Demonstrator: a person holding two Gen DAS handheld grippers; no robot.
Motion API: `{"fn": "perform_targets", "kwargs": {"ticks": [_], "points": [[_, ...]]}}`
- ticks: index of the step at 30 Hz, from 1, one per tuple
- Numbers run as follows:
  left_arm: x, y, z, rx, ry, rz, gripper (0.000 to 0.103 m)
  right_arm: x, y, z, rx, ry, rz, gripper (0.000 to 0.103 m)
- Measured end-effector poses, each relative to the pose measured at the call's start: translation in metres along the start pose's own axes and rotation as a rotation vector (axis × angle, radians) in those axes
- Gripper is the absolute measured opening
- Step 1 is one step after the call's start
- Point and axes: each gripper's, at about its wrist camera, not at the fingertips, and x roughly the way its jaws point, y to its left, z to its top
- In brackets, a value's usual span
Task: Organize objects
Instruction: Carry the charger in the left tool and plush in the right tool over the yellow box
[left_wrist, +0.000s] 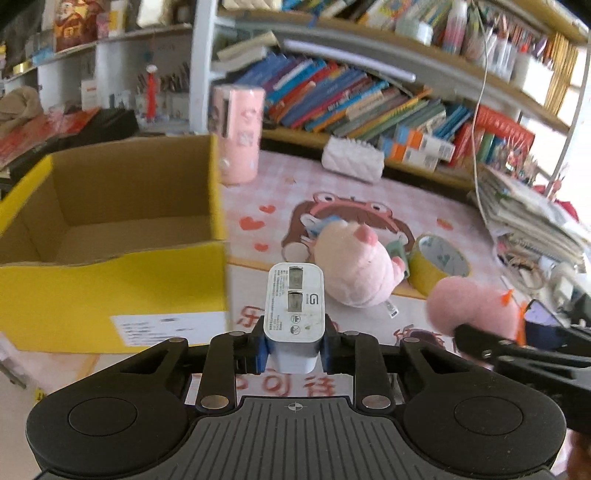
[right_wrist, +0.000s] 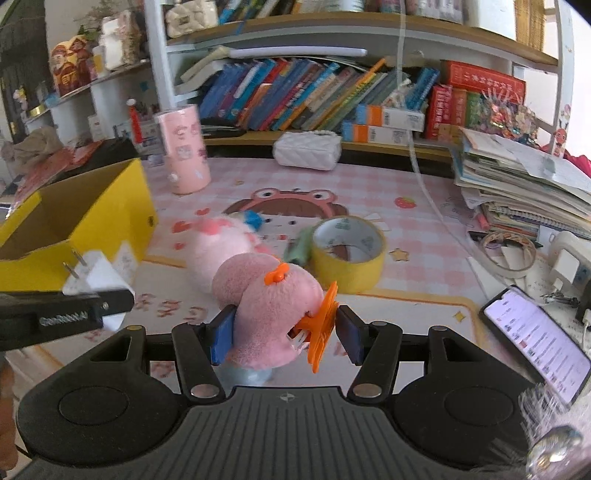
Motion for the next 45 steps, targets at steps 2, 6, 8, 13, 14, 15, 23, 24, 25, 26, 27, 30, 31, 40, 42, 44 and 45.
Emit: {"fn": "perform_targets", "kwargs": {"ticks": [2,6,8,13,14,15,23,24,25,26,27,30,31,40,42,44,45], "points": [[-0.014,0.016,-0.005,-0.015,-0.009,0.006,0.025,-0.005,0.017,-0.003,-0.012,0.000,0.016,0.055],[-0.034,0.047,-0.018,-0.053,0.002,0.037,0.025,-0.013,0.055,-0.009,-0.042,0.009,0.058,0.055],[-0.045,0.065,-0.026,-0.075,0.010,0.057,0.025,-0.016,0.077,-0.014,-0.067,0.017,0.086,0.055],[-0.072,0.102,-0.042,-0.109,0.016,0.095,0.025,-0.020,0.128,-0.027,-0.111,0.053,0.156,0.055],[-0.078,0.109,-0.045,-0.115,0.014,0.104,0.025,-0.021,0.136,-0.029,-0.116,0.057,0.164,0.055],[-0.082,0.114,-0.047,-0.120,0.012,0.110,0.025,-0.022,0.144,-0.031,-0.121,0.062,0.173,0.055],[-0.111,0.152,-0.063,-0.145,0.005,0.136,0.025,-0.032,0.195,-0.047,-0.143,0.076,0.223,0.055],[-0.113,0.155,-0.065,-0.144,0.004,0.136,0.025,-0.033,0.198,-0.048,-0.144,0.076,0.225,0.055],[-0.114,0.158,-0.066,-0.142,0.003,0.135,0.025,-0.035,0.203,-0.050,-0.144,0.075,0.227,0.055],[-0.116,0.161,-0.066,-0.139,0.001,0.133,0.025,-0.036,0.205,-0.051,-0.144,0.074,0.227,0.055],[-0.117,0.162,-0.067,-0.136,-0.001,0.131,0.025,-0.037,0.208,-0.052,-0.143,0.073,0.226,0.055],[-0.122,0.167,-0.068,-0.124,-0.008,0.120,0.025,-0.040,0.214,-0.055,-0.136,0.073,0.219,0.055],[-0.123,0.168,-0.069,-0.120,-0.010,0.116,0.025,-0.041,0.217,-0.056,-0.133,0.072,0.215,0.055],[-0.130,0.176,-0.067,-0.092,-0.038,0.089,0.025,-0.048,0.230,-0.061,-0.123,0.060,0.190,0.055],[-0.132,0.177,-0.066,-0.088,-0.042,0.084,0.025,-0.050,0.233,-0.061,-0.127,0.059,0.188,0.055],[-0.132,0.176,-0.066,-0.081,-0.047,0.078,0.025,-0.051,0.234,-0.061,-0.130,0.058,0.186,0.055],[-0.133,0.175,-0.066,-0.078,-0.050,0.074,0.025,-0.052,0.235,-0.061,-0.131,0.056,0.184,0.055]]}}
